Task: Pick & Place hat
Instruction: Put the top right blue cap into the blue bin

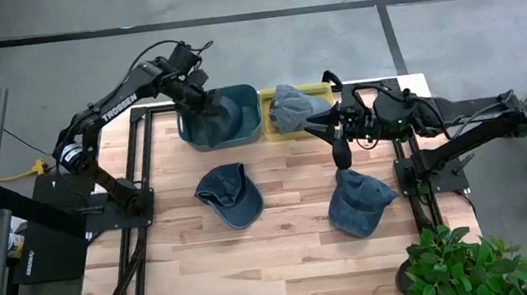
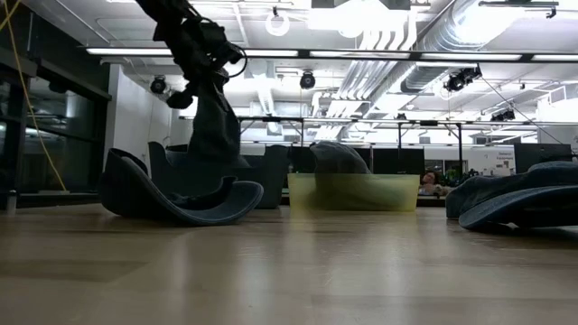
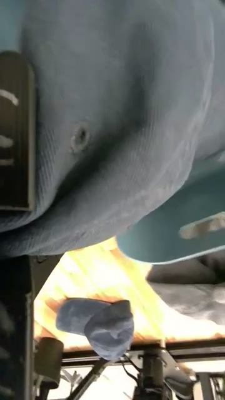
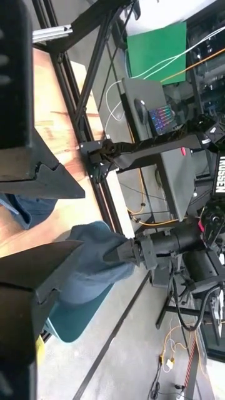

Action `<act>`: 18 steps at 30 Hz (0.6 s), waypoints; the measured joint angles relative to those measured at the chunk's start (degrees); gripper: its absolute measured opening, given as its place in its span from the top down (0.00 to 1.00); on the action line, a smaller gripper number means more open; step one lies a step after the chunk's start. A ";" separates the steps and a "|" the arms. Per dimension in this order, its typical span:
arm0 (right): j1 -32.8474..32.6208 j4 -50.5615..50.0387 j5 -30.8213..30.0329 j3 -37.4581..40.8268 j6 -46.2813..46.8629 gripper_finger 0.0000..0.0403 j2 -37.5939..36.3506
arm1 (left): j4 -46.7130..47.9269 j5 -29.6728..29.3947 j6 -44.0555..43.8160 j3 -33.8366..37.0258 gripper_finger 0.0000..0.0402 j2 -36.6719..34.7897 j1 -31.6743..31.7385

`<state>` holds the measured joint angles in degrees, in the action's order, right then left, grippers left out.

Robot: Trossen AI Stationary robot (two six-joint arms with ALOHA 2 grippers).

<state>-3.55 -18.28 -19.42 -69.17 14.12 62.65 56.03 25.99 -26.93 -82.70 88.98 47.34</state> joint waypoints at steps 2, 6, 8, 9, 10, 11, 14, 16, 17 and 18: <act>0.00 0.00 0.00 0.00 0.01 0.72 0.00 | -1.06 0.58 0.17 0.00 1.00 0.78 0.15; 0.00 0.00 0.02 0.00 0.27 0.72 0.00 | -2.53 1.94 1.12 0.00 1.00 2.47 0.10; 0.00 0.00 0.02 0.00 0.29 0.72 0.00 | -2.83 2.00 2.18 0.00 1.00 3.40 0.05; 0.00 0.00 0.02 0.00 0.35 0.72 0.00 | -2.94 2.02 2.88 0.00 1.00 3.94 0.08; 0.00 -0.01 0.01 0.00 0.38 0.72 0.00 | -3.15 1.97 3.56 0.00 1.00 4.57 0.12; 0.00 0.00 0.02 0.00 0.39 0.72 0.00 | -3.35 1.97 4.02 0.00 1.00 5.11 0.13; 0.00 -0.02 0.02 0.00 0.40 0.72 0.00 | -3.55 1.94 4.68 0.00 1.00 6.54 0.16; 0.00 -0.02 0.02 0.00 0.41 0.72 0.00 | -3.54 1.84 5.63 0.00 1.00 6.89 0.14; 0.00 -0.02 0.02 0.00 0.42 0.72 0.00 | -3.59 1.49 6.18 0.00 1.00 6.90 0.14; 0.00 -0.02 0.02 0.00 0.42 0.72 0.00 | -3.69 0.61 6.65 0.00 1.00 6.87 0.10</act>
<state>-3.55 -18.31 -19.40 -69.17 14.55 62.65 52.34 26.60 -20.28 -82.70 95.85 47.44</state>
